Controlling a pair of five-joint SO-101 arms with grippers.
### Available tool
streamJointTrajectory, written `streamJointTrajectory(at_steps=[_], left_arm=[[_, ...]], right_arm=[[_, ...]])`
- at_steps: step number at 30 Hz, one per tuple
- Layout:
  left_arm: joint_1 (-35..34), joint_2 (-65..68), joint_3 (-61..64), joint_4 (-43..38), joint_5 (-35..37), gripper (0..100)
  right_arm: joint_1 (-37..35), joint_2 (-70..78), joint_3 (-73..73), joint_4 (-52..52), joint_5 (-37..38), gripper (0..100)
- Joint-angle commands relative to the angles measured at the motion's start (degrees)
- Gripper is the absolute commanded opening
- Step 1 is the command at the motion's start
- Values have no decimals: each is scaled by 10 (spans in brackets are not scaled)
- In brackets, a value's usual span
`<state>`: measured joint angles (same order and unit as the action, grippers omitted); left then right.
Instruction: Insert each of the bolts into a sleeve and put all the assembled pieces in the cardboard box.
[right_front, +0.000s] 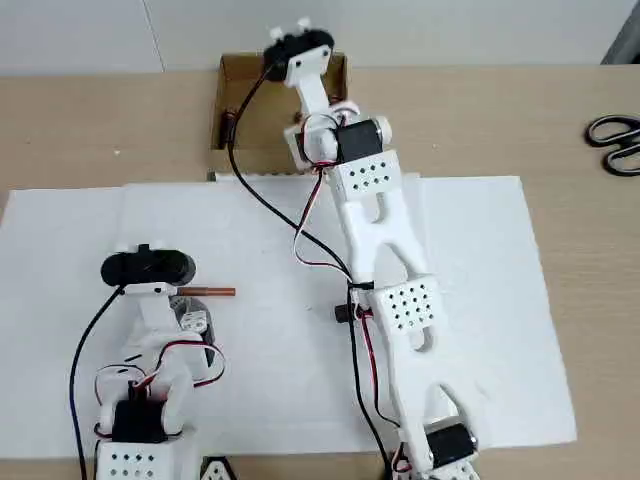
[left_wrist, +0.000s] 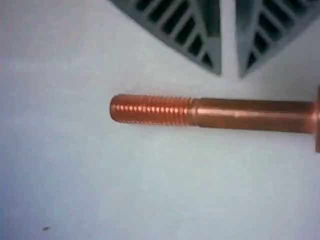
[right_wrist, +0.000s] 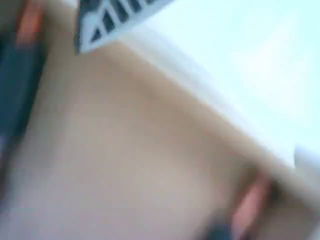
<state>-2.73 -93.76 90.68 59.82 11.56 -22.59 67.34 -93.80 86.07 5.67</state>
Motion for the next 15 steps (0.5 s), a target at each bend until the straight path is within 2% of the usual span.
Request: streamJointTrajectory(at_steps=[1,4,9,15], left_arm=[[-1,-5,-4,-13,0,6],[-2,-5,-4,-13,0,6],[-2,-5,-4,-13,0,6],[-3,-5,-4,-13,0,6]], right_arm=[[0,-62,-25,78,3,146],[0,-83,-23,131,4,144],[12,-110,-22,138,11,144],[11,-158,68,141,164,144]])
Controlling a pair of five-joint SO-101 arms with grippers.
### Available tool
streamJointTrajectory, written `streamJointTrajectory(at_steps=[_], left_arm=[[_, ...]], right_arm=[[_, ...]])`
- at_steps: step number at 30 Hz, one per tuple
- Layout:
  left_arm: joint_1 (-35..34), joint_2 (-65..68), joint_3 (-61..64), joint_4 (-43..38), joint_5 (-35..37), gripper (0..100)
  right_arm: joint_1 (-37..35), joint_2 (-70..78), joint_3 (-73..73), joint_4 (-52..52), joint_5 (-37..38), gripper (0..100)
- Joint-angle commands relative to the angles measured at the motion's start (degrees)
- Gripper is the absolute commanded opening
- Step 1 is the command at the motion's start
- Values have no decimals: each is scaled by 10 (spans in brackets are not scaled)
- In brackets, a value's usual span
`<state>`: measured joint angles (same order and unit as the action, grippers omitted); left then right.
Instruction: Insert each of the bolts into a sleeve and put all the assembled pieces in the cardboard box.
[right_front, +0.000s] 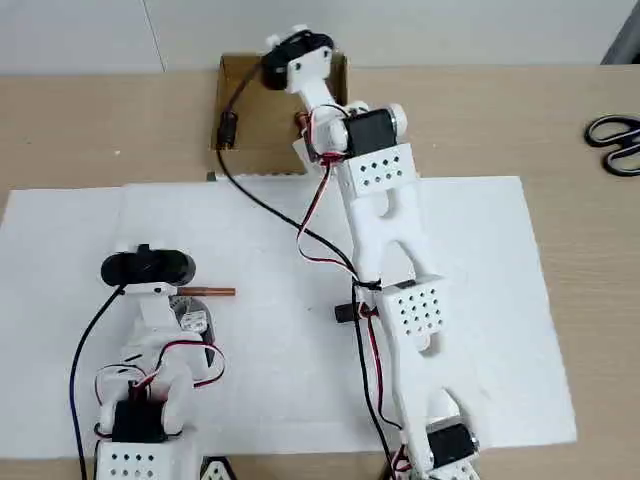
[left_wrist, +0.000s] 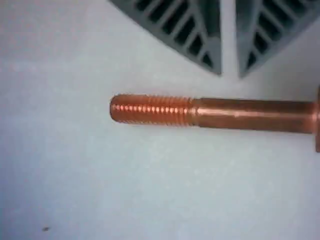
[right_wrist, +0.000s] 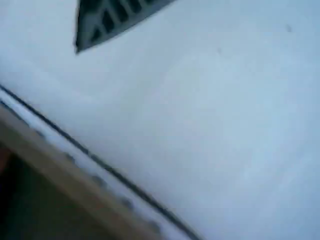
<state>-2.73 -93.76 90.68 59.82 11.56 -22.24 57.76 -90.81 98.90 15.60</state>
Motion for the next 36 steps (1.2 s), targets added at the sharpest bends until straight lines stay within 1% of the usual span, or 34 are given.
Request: streamJointTrajectory(at_steps=[1,5,10,15,21,27,30,34,36], left_arm=[[-3,-5,-4,-13,0,6],[-3,-5,-4,-13,0,6],[-3,-5,-4,-13,0,6],[-3,-5,-4,-13,0,6],[-3,-5,-4,-13,0,6],[-8,-5,0,-16,-3,6],[-39,-5,0,-20,-4,8],[-114,-5,2,-31,-4,10],[-126,-5,2,-30,-4,10]], right_arm=[[8,-80,69,13,83,144],[10,-188,217,12,176,145],[7,-320,475,10,318,146],[6,-432,646,7,405,146],[6,-490,759,7,461,146],[6,-502,813,7,505,147],[7,-503,833,7,525,147],[4,-503,844,6,530,147],[2,-503,847,6,529,154]])
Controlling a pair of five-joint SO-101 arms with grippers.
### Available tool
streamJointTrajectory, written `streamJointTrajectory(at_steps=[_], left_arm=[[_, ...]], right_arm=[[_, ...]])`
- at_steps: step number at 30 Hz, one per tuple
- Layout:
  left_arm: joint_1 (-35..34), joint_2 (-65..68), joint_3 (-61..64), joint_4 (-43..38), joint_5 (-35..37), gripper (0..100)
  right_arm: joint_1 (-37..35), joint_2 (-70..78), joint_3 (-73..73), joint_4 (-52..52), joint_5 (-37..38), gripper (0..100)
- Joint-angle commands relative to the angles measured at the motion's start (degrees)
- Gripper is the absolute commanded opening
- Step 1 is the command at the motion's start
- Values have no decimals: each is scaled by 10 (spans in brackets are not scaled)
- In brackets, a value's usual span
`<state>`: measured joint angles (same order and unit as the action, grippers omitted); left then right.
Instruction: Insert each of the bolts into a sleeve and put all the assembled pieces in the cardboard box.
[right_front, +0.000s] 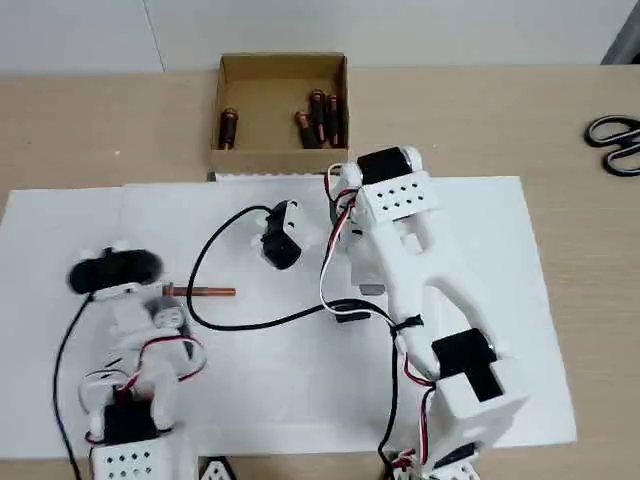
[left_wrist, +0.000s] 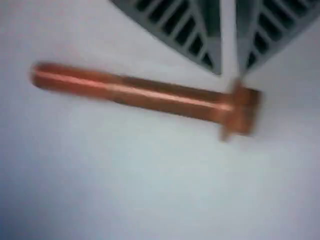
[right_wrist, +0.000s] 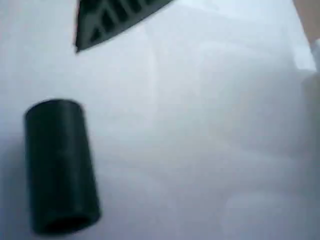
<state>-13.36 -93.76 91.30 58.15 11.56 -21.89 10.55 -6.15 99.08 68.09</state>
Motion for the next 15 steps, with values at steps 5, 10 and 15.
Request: streamJointTrajectory(at_steps=[5,10,15], left_arm=[[-20,-5,-4,-13,-4,10],[-20,-5,-4,-13,-4,10],[-20,-5,-4,-13,-4,10]], right_arm=[[-15,-31,23,4,5,237],[-37,-31,40,3,6,238],[-50,-31,69,-5,12,238]])
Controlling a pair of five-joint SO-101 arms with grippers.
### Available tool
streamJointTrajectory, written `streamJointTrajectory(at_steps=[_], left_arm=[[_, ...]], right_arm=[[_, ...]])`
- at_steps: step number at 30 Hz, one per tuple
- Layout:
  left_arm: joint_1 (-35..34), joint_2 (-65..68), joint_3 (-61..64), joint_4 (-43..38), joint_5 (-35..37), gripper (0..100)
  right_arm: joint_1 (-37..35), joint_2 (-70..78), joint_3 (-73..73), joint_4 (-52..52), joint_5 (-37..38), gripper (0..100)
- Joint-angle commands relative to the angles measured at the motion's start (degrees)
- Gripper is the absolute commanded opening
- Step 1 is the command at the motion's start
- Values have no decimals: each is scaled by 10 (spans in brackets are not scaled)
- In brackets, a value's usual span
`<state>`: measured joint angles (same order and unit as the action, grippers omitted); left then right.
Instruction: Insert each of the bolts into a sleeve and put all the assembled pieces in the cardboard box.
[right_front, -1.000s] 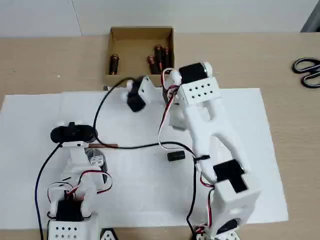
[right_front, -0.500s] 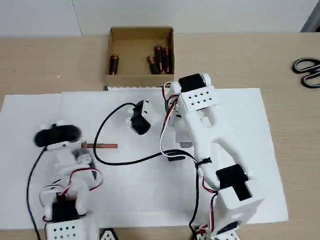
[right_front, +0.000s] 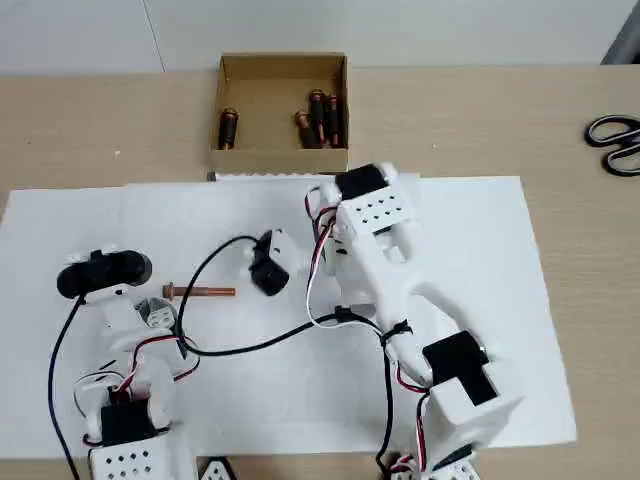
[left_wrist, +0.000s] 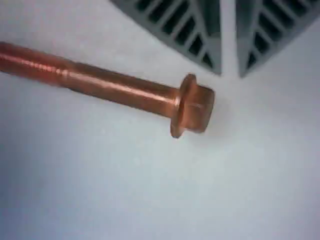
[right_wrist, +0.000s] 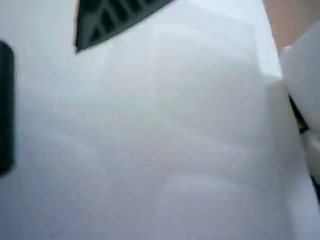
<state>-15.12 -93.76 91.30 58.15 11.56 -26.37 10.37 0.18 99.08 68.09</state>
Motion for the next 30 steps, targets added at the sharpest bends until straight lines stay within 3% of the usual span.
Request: streamJointTrajectory(at_steps=[1,20,30], left_arm=[[-3,-5,-4,-13,-4,10],[-3,-5,-4,-13,-4,9],[-3,-5,-4,-13,-4,9]], right_arm=[[-7,-29,14,-5,19,238],[-21,-23,135,-148,23,230],[-20,-23,157,-182,19,28]])
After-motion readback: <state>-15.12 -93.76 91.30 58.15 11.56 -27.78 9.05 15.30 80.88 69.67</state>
